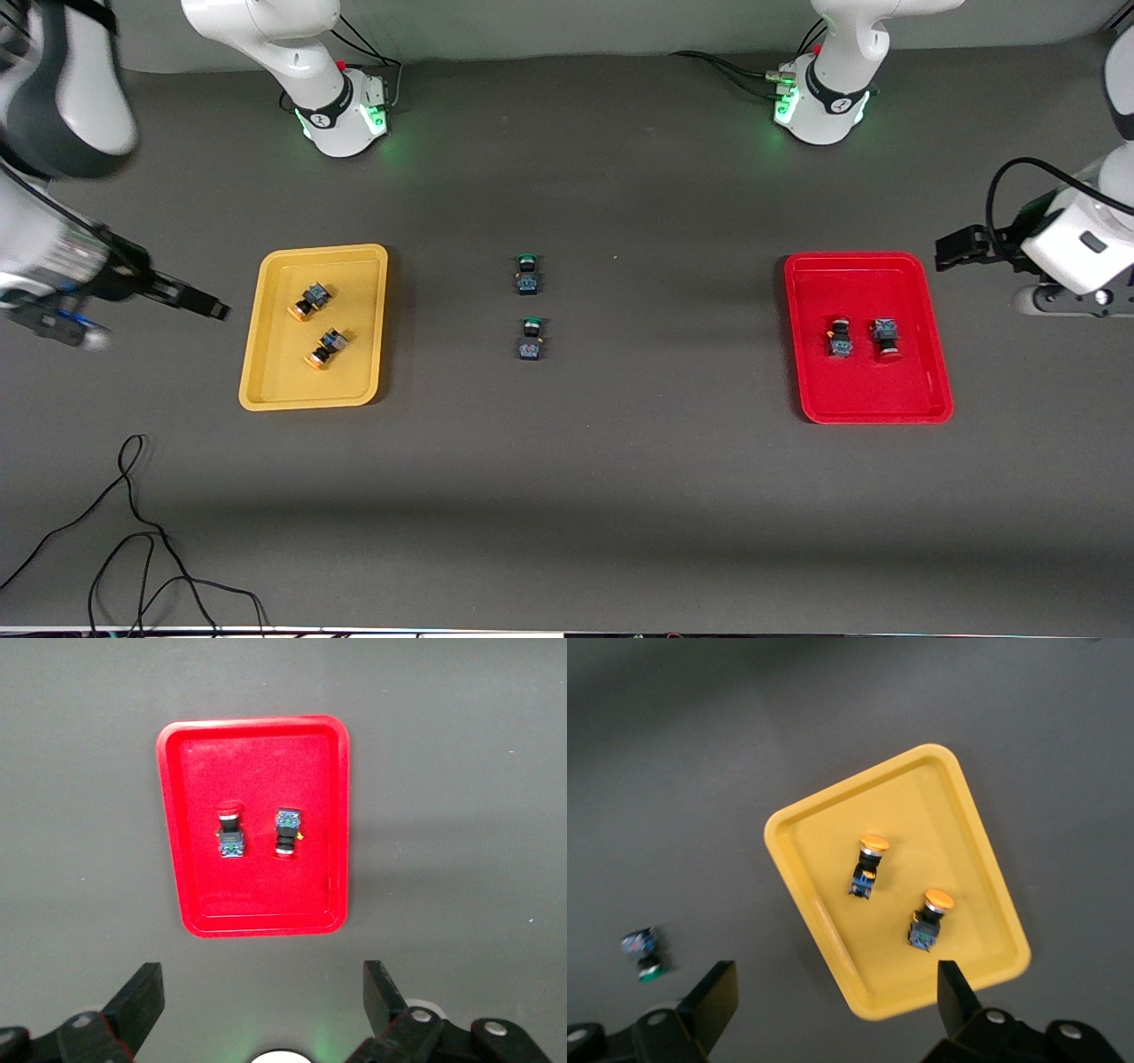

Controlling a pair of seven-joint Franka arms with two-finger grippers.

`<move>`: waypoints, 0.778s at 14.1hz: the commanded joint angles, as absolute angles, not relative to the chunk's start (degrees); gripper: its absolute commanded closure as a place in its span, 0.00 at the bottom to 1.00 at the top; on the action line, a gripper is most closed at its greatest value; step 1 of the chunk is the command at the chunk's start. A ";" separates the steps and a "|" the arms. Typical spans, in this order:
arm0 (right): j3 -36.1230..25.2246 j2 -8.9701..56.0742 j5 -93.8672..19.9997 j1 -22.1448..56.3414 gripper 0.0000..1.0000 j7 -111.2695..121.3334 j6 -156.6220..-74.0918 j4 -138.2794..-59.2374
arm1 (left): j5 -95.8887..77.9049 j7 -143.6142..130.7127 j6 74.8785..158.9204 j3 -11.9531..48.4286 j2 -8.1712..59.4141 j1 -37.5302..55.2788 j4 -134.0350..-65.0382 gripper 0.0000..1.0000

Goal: Place red and yellow buttons in trays

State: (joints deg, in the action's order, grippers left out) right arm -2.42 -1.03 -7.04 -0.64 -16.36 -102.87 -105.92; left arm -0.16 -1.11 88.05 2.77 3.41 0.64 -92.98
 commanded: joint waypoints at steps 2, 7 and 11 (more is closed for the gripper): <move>6.31 -5.70 0.08 -5.53 0.00 -12.85 -97.92 -103.27 | -0.70 -0.53 87.54 0.62 0.62 2.29 -94.48 0.00; 7.21 -5.45 -0.26 -5.46 0.00 -5.63 -96.68 -101.25 | -0.44 -0.35 87.63 0.62 -0.09 1.85 -94.75 0.00; 5.01 -5.27 -0.18 -2.64 0.00 -5.71 -96.68 -100.90 | -0.26 -0.35 87.45 0.62 -0.09 1.85 -94.66 0.00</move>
State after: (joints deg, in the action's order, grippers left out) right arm 6.14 -5.93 -1.33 -3.87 -7.02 -97.45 -102.60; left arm -0.16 -1.02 87.99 1.22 1.59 1.34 -93.28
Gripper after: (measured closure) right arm 0.000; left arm 0.000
